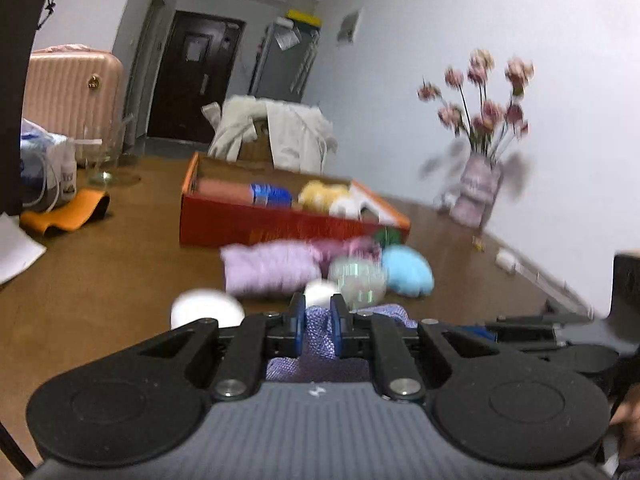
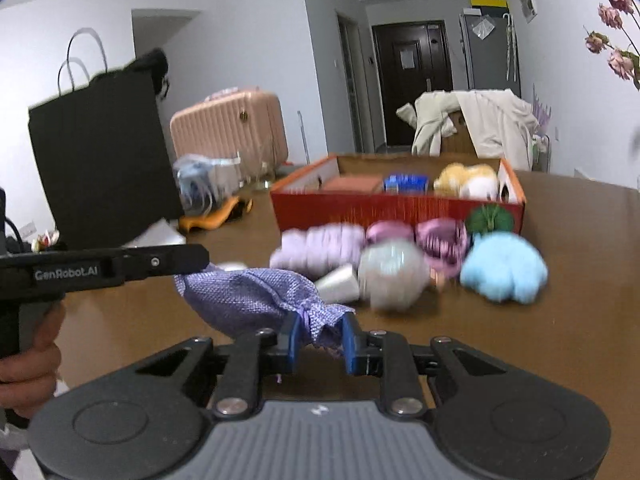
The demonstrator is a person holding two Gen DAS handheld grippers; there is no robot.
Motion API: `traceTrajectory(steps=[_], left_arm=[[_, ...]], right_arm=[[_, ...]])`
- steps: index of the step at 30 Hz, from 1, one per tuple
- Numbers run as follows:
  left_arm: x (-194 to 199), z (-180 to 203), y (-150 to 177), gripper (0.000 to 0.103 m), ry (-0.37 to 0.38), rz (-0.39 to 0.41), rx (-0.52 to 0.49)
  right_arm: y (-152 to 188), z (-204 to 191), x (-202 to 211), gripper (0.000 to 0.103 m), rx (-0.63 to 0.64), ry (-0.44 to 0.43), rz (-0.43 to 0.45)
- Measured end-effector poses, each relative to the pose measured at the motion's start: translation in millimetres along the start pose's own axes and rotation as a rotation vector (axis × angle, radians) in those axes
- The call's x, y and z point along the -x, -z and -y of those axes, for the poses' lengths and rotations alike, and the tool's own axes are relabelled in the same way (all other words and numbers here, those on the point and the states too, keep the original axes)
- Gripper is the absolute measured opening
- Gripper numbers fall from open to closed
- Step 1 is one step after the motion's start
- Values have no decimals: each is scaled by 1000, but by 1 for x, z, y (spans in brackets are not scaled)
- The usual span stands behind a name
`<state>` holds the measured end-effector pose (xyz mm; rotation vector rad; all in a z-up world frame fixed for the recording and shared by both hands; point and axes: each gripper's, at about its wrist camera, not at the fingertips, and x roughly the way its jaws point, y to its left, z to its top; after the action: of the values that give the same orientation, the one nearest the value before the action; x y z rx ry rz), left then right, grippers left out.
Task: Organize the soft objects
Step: 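Reach the left gripper to the purple drawstring pouch and grasp it, then carry the purple pouch with the left gripper into the box and open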
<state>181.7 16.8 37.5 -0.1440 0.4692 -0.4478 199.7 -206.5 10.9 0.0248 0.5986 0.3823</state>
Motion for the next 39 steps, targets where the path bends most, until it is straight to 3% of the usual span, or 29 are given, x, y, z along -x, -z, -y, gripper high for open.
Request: traceTrajectory(steps=[3, 5, 8, 10, 11, 14, 19, 21, 23, 25, 32, 39], left_arm=[[9, 0, 22, 20, -23, -28, -6], [17, -2, 33, 25, -22, -52, 14], [28, -8, 43, 46, -16, -72, 63], [31, -10, 45, 51, -18, -64, 84], [29, -11, 44, 59, -18, -66, 92], [21, -11, 43, 60, -9, -69, 106], [13, -9, 45, 57, 2, -93, 114], [13, -9, 47, 49, 10, -93, 113], [12, -9, 46, 49, 12, -88, 113], [11, -9, 45, 42, 11, -87, 106], [4, -12, 45, 19, 10, -111, 117], [1, -9, 43, 14, 15, -118, 94]], right_arm=[[18, -5, 5, 25, -10, -2, -71], [25, -3, 16, 42, -40, -29, -92], [28, 4, 37, 48, -117, -61, -45], [28, 9, 42, 52, -163, -59, -4], [27, 11, 40, 54, -186, -46, 0], [25, 14, 29, 54, -231, -21, 15], [26, 12, 12, 54, -293, -62, 16], [28, 11, 6, 54, -294, -47, 10], [28, 13, 1, 51, -307, -42, 2], [28, 14, -2, 40, -313, -53, -1], [26, 12, -7, 33, -270, -38, -14], [23, 3, -12, 24, -199, -1, -23]])
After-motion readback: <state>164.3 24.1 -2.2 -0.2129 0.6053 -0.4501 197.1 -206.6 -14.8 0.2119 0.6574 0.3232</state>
